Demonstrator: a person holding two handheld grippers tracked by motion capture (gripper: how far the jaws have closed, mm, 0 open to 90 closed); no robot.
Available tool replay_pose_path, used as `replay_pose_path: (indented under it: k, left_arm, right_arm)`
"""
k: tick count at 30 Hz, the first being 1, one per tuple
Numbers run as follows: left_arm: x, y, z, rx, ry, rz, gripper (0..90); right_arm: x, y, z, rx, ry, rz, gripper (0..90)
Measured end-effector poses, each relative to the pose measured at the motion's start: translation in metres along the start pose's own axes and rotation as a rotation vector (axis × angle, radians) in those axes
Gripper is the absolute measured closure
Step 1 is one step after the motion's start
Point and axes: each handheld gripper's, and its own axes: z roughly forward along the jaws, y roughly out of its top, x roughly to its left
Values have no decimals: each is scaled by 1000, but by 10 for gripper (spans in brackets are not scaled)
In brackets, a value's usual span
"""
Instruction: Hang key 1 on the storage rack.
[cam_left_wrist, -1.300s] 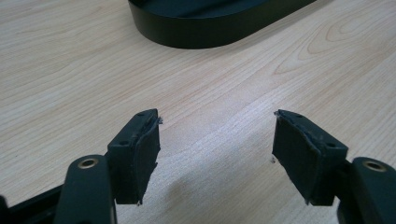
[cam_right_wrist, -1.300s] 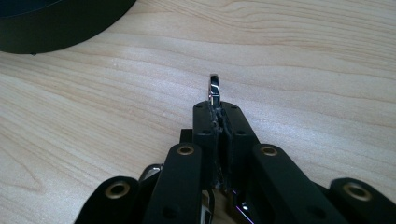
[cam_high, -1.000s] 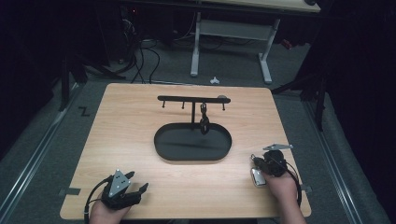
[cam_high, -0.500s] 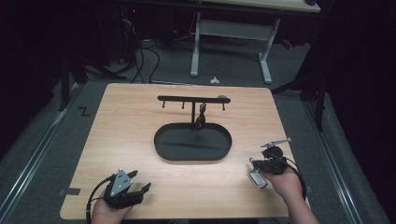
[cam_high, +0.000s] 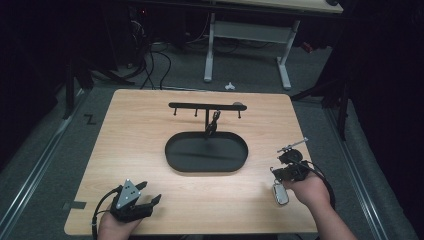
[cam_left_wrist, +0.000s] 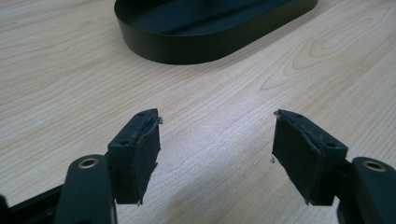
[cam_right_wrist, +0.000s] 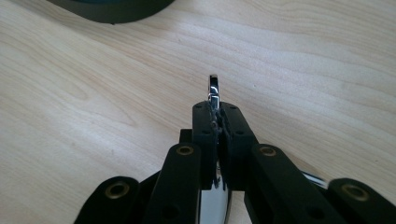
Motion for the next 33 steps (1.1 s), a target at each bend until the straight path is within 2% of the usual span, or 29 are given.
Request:
replay_pose_path:
  k: [7, 14, 24, 33]
  left_arm:
    - [-1, 0, 1, -1, -1, 0, 323]
    - [-2, 0, 1, 2, -4, -2, 323]
    - [-3, 0, 1, 4, -5, -1, 323]
    - [-2, 0, 2, 8, -7, 3, 323]
  right_arm:
    - [7, 6, -22, -19, 5, -21, 862]
    - [12, 10, -35, -24, 23, -27, 863]
    - [19, 23, -60, -66, 15, -60, 863]
    - [26, 39, -67, -80, 7, -85, 862]
